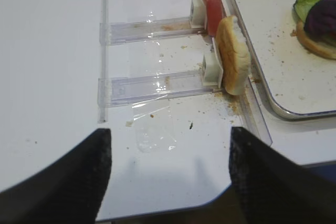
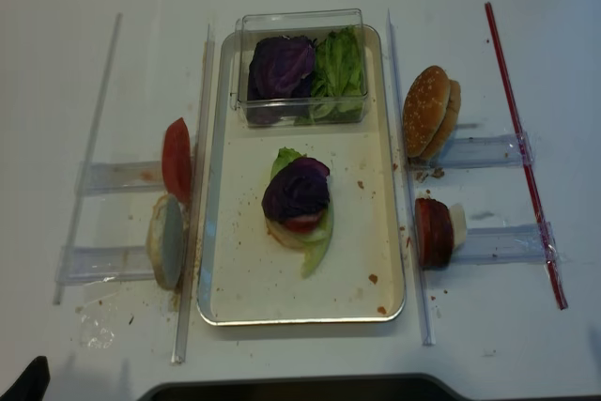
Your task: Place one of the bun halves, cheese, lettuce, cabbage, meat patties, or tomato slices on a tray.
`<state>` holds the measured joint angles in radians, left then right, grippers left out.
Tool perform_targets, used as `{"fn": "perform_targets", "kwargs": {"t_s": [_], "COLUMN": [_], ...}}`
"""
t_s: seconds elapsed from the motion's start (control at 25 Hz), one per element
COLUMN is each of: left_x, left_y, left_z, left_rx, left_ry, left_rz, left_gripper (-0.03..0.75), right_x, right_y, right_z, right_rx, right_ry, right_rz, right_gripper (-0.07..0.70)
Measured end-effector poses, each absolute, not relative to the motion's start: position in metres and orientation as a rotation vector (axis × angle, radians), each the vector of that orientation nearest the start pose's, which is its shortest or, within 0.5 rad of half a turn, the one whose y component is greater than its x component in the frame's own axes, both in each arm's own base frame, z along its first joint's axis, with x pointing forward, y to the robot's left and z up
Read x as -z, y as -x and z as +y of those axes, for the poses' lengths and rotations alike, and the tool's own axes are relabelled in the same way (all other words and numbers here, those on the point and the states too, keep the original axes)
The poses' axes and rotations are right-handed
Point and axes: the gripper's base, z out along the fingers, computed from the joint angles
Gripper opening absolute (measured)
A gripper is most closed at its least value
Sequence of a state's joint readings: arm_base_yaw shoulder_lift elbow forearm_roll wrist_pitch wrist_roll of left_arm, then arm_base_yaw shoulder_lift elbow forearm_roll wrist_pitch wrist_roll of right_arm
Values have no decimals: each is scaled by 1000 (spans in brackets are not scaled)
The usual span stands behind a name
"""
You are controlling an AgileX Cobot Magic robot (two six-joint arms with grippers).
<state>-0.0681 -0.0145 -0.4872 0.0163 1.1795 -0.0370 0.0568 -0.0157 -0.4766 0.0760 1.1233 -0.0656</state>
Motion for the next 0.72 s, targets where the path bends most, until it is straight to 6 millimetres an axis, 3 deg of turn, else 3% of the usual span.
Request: {"fn": "perform_targets", "kwargs": {"t_s": [0.72], "left_x": [-264], "left_y": [11], "left_z": [2], "left_rx": [41], "left_ry": [-32], "left_rz": [2161], "left_gripper": [439], "right_x": [-266], "right_y": [8], "right_z": [6], "right_rx": [-87], "right_ry": [135], "right_rz": [2109], "right_gripper": [343]}}
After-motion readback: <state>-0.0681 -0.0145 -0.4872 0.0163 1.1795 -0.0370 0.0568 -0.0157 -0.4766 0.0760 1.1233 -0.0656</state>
